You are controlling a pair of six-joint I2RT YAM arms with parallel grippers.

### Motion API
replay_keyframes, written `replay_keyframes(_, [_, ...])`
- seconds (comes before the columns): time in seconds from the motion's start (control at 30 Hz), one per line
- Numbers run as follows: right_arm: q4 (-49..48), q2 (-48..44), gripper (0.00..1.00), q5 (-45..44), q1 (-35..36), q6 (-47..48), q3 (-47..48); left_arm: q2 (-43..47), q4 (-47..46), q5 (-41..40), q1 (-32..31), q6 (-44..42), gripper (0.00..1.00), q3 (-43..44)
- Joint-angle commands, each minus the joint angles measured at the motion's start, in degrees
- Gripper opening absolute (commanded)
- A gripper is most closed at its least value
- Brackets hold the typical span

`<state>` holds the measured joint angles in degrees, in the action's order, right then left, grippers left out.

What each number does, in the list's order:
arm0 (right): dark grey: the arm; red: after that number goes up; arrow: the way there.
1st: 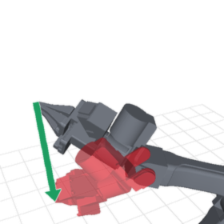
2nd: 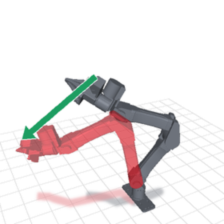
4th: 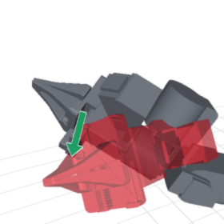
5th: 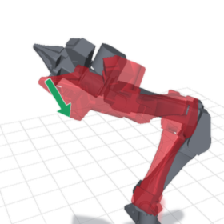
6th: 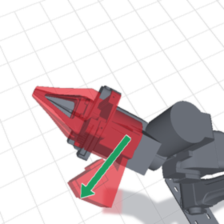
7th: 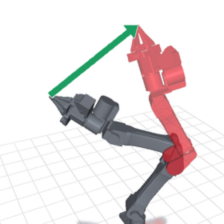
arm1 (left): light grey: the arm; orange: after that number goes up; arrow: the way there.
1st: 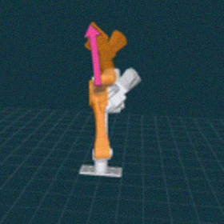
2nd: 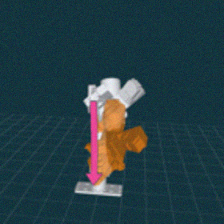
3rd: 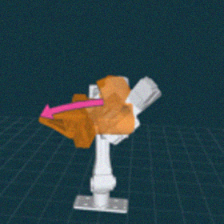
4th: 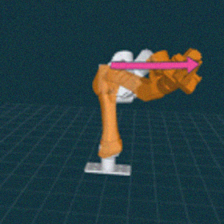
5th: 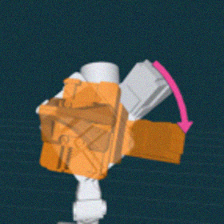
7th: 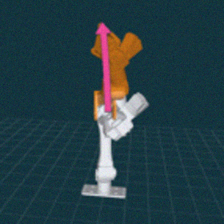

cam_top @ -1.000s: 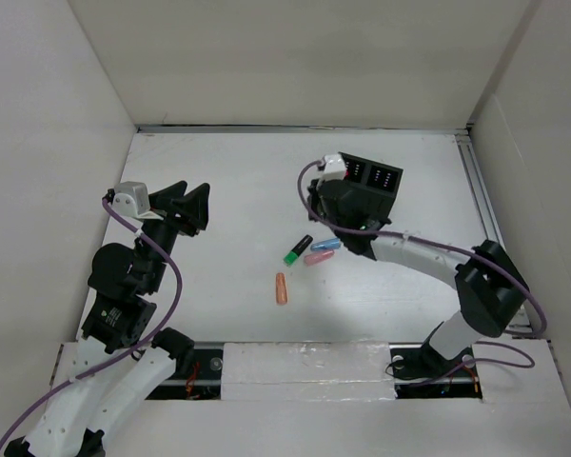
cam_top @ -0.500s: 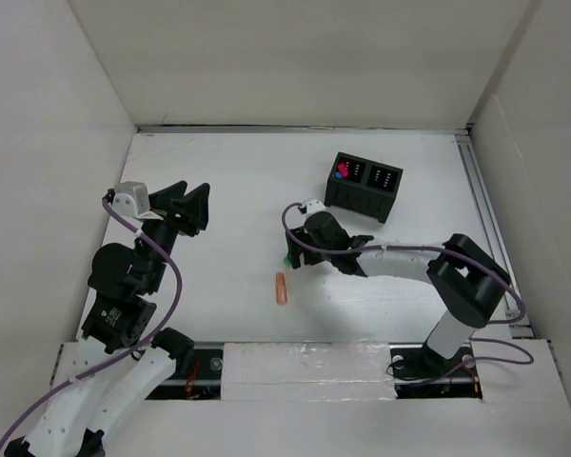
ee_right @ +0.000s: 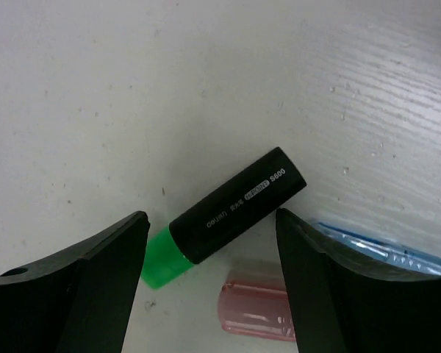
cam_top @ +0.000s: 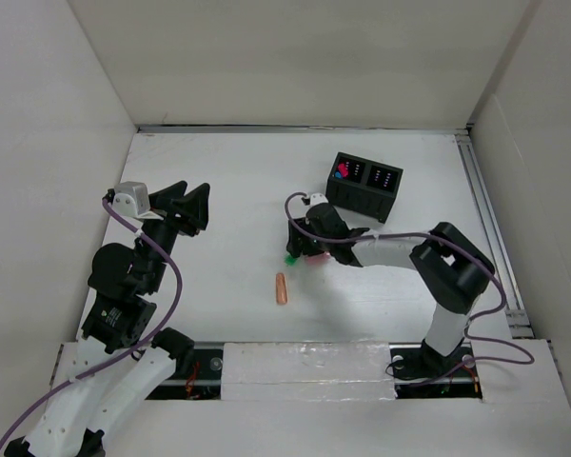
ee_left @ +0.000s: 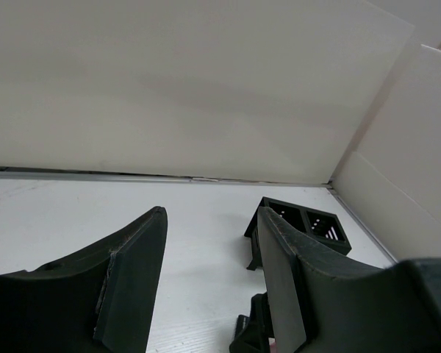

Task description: Organize the desk

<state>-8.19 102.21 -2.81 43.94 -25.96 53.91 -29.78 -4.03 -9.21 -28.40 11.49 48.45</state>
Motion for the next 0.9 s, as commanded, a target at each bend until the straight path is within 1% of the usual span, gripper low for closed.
replay_keyframes(0.0, [-1.0, 3.1, 0.74, -1.7, 0.1, 0.6, 4.9, -0.3, -3.0, 0.6, -0.1, 0.3, 0.48, 0.2])
replay_keyframes(0.07, [2.2, 4.3, 0.71, -3.8, 1.2, 2.0, 6.8, -0.4, -3.0, 0.2, -0.1, 0.3, 0.48, 0.1])
replay_keyframes(0.27, [6.5, 6.2, 0.69, -11.6, 5.2, 4.6, 10.0, -0.2, -2.9, 0.3, -0.1, 0.3, 0.48, 0.1])
replay_keyframes(0.3, [6.8, 6.3, 0.67, -12.2, 5.9, 4.9, 10.1, -0.2, -2.9, 0.2, -0.1, 0.3, 0.48, 0.2])
replay_keyframes(0.33, [7.3, 6.8, 0.62, -13.3, 5.9, 5.2, 10.5, -0.2, -2.9, 0.4, -0.1, 0.4, 0.48, 0.2])
replay_keyframes(0.4, [10.0, 7.5, 0.59, -14.7, 6.5, 5.7, 11.5, 0.2, -3.0, 0.6, -0.1, 0.4, 0.48, 0.2])
replay_keyframes(0.43, [10.6, 7.7, 0.52, -15.9, 6.5, 5.8, 11.8, 0.3, -3.0, 0.1, -0.1, 0.3, 0.48, 0.2])
replay_keyframes(0.5, [11.3, 8.3, 0.48, -16.8, 7.0, 5.8, 12.3, 0.5, -2.8, -0.3, -0.1, 0.2, 0.48, 0.1])
replay_keyframes(0.53, [11.6, 8.6, 0.41, -16.8, 7.0, 6.0, 12.5, 0.7, -2.8, -0.5, -0.1, 0.1, 0.48, 0.2])
replay_keyframes(0.6, [12.7, 9.8, 0.31, -18.4, 7.0, 6.2, 13.8, 1.0, -3.0, -0.5, -0.1, 0.1, 0.48, 0.2])
replay_keyframes(0.63, [12.8, 10.0, 0.25, -18.8, 7.6, 6.3, 14.1, 1.1, -3.0, -0.6, -0.1, 0.0, 0.48, 0.2])
replay_keyframes(0.73, [13.0, 10.2, 0.11, -18.8, 7.6, 6.6, 15.3, 1.2, -2.8, -1.2, -0.1, 0.0, 0.48, 0.2])
replay_keyframes(0.87, [8.8, 5.3, 0.08, -18.0, 6.8, 6.5, 15.1, 1.2, -3.1, -1.0, -0.1, 0.0, 0.48, 0.0])
